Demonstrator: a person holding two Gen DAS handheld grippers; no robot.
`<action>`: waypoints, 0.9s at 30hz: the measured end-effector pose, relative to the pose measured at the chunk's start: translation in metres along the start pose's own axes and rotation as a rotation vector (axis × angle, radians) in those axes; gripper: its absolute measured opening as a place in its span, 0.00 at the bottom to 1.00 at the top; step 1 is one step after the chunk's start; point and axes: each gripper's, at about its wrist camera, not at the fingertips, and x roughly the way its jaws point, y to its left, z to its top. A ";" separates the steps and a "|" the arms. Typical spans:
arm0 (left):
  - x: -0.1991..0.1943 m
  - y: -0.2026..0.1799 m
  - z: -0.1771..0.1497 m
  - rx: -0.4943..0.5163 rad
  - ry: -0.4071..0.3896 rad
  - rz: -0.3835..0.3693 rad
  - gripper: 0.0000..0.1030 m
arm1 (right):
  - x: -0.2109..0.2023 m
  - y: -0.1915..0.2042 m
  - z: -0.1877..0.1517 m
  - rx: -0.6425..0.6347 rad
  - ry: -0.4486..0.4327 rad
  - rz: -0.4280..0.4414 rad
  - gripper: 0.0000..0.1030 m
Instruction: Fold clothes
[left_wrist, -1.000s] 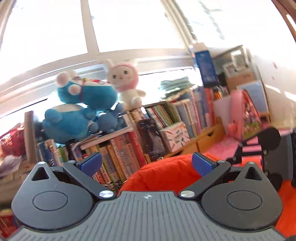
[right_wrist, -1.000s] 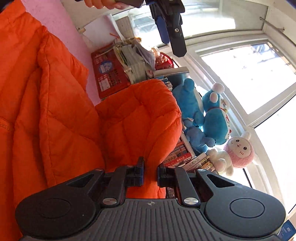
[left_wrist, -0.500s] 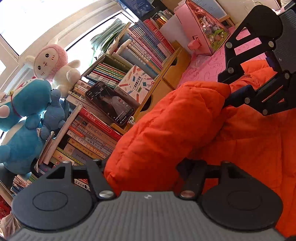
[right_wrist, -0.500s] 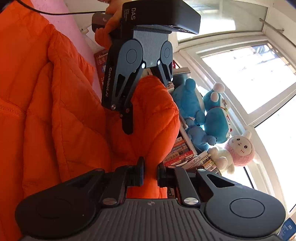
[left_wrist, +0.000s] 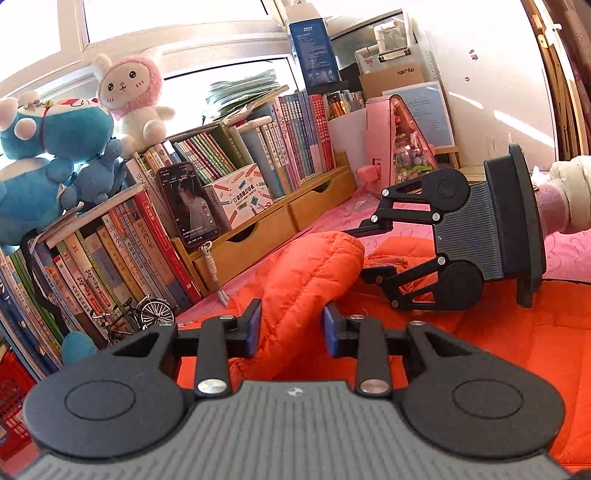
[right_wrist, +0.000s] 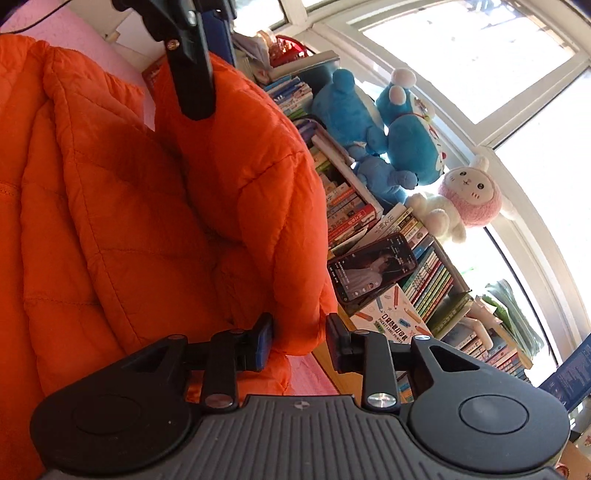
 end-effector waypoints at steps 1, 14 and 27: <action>0.001 0.001 -0.003 -0.026 0.005 0.000 0.31 | 0.000 -0.004 0.002 0.052 0.019 0.019 0.40; 0.012 0.029 0.006 -0.323 -0.064 -0.030 0.25 | 0.033 -0.031 0.025 0.212 0.069 -0.214 0.48; 0.011 -0.008 -0.031 -0.310 0.071 -0.110 0.20 | 0.028 -0.035 -0.010 0.255 0.198 -0.206 0.61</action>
